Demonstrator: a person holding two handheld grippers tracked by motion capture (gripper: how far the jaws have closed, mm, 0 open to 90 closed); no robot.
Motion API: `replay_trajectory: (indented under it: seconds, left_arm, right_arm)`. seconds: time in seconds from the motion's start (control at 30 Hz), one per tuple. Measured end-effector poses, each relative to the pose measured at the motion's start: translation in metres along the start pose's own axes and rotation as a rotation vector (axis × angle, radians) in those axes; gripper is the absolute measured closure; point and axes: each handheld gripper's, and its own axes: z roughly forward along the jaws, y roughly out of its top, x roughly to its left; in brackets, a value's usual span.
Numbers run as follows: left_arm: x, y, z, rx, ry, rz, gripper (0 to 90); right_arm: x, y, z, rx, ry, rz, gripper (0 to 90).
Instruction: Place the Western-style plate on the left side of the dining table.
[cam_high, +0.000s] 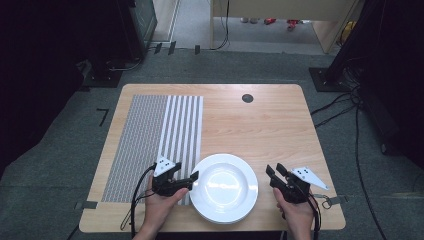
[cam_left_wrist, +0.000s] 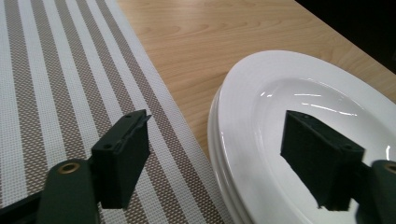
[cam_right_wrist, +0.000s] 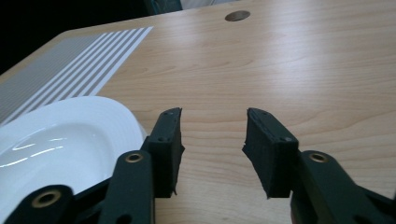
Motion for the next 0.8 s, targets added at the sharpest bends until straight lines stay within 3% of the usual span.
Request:
replay_trajectory:
  seconds: [0.2, 0.37, 0.53, 0.63, 0.77, 0.8]
  left_arm:
    - [-0.003, -0.003, 0.003, 0.017, -0.020, 0.003, 39.7]
    - [-0.005, -0.007, 0.007, 0.054, -0.027, 0.003, 51.5]
    - [-0.005, -0.008, 0.009, 0.075, -0.058, -0.004, 55.7]
    - [-0.006, -0.009, 0.011, 0.085, -0.060, -0.003, 56.3]
    - [-0.005, -0.009, 0.011, 0.088, -0.065, -0.009, 56.1]
    - [-0.004, -0.009, 0.011, 0.087, -0.068, -0.010, 56.2]
  right_arm:
    - [0.002, -0.003, 0.002, 0.024, 0.025, 0.027, 65.2]
    - [0.008, -0.007, 0.008, 0.098, 0.074, 0.067, 71.6]
    - [0.012, -0.010, 0.013, 0.118, 0.121, 0.044, 73.9]
    - [0.009, -0.012, 0.015, 0.140, 0.198, 0.140, 74.4]
    - [0.006, -0.015, 0.018, 0.145, 0.220, 0.181, 75.2]
    - [0.004, -0.017, 0.018, 0.145, 0.253, 0.249, 78.6]
